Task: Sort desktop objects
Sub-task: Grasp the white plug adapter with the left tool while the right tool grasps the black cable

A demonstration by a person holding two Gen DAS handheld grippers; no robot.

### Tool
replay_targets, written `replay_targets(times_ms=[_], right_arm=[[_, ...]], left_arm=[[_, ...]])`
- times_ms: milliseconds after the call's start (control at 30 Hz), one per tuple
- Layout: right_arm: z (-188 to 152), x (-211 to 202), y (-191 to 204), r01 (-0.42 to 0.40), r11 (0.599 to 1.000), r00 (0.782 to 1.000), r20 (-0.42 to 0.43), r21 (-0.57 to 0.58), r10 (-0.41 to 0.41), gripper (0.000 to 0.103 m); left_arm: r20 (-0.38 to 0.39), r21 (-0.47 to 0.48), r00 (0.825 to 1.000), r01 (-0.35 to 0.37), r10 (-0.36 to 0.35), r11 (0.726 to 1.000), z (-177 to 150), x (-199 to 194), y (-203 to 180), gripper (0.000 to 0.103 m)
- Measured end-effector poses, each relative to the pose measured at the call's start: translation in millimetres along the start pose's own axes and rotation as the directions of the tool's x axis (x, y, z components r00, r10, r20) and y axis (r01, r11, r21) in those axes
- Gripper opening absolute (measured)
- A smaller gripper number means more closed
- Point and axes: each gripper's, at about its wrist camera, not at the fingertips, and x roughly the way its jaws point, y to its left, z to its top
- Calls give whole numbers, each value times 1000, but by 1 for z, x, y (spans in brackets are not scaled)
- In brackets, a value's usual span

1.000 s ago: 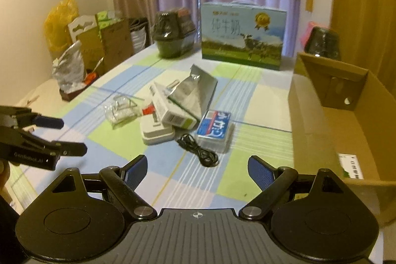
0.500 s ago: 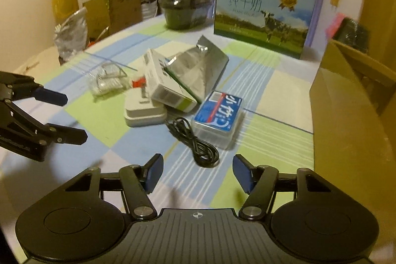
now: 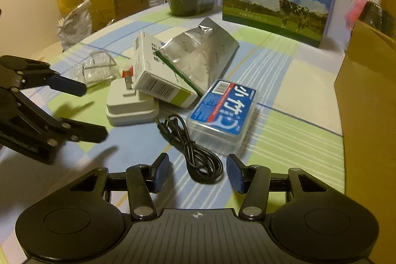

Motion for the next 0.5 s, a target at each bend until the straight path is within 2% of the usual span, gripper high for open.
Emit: replay_targets(times_ms=[67,200,367,500], right_arm=[[1,-1,1,1,1000,1000,2,-1,-1,28],[-1,-6,4,19,1000,1000,-20,7,-19,27],[-12,-21,2,41,996,999,-36,77,-38,27],[-18,-32,3,59,990,998,-41,125,-54,27]], left_arm=[[6,36,1000,-9,9,999,3,7,-3,84],[19,49,1000,4,-5,999,10,17,-3,84],[51,86,999,-5,1,996,15,29,-5,84],[49,88,998,20,-25,996,17,32,-6,74]])
